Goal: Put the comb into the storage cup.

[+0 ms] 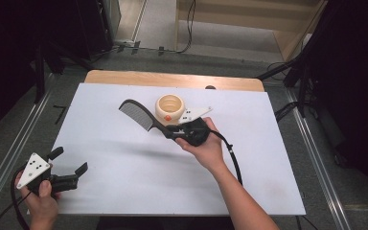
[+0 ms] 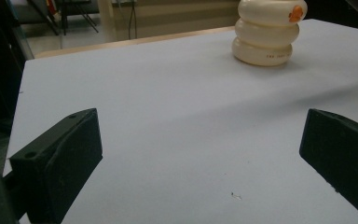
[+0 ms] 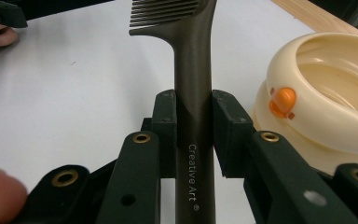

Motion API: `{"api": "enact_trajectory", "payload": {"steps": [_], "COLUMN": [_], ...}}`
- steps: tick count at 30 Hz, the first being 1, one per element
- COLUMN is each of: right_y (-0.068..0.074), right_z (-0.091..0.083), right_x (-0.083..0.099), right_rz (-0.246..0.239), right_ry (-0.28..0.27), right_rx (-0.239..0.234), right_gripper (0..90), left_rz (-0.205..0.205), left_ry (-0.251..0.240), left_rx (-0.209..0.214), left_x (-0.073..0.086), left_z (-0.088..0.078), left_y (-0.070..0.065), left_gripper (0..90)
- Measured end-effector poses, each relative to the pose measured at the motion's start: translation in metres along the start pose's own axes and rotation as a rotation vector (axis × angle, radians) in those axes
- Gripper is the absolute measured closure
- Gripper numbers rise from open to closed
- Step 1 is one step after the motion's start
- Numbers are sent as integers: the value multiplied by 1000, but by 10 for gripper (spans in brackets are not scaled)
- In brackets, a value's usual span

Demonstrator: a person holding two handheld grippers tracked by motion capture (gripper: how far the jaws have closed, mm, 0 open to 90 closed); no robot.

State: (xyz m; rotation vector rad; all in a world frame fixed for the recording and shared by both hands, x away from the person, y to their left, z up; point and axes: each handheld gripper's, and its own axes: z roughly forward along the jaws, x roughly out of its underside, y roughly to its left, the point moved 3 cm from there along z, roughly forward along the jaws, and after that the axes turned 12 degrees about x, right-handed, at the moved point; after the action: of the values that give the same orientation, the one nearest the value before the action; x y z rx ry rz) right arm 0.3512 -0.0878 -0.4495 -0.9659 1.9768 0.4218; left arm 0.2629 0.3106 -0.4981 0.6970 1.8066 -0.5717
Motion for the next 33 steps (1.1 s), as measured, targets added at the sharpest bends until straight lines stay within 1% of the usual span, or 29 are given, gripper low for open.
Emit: {"api": "enact_trajectory", "payload": {"steps": [3,5,7,8,13,18,22,25,27,31,33], "right_y": [-2,-3,-5,-5,-8,-8,-9,-9,-9,-8,-7], "right_z": [-5,-9,-12,-14,-22,-29,-35,-40,-43,-49,-52], "right_x": [4,7,10,11,19,28,34,39,42,47,50], "right_rz": [8,12,11,13,29,38,44,53,54,53,60], "right_ry": [-13,-14,-24,-29,-48,-52,-61,-69,-81,-101,-108], "right_rx": [4,11,15,18,24,35,40,41,44,53,58], "right_gripper": [708,708,708,708,708,709,708,709,708,708,708], "left_rz": [5,1,11,9,28,38,33,43,46,43,41], "left_ry": [5,-9,-6,-14,-27,-44,-65,-67,-72,-88,-94], "left_rx": [10,28,38,45,73,105,139,166,190,225,239], "left_x": [-2,-5,-10,-12,-22,-30,-38,-44,-48,-56,-60], "left_z": [1,4,6,8,14,19,27,34,38,48,52], "left_y": [-2,-5,-9,-12,-23,-32,-39,-46,-50,-58,-62], "left_gripper": [0,0,0,0,0,0,0,0,0,0,0]}}
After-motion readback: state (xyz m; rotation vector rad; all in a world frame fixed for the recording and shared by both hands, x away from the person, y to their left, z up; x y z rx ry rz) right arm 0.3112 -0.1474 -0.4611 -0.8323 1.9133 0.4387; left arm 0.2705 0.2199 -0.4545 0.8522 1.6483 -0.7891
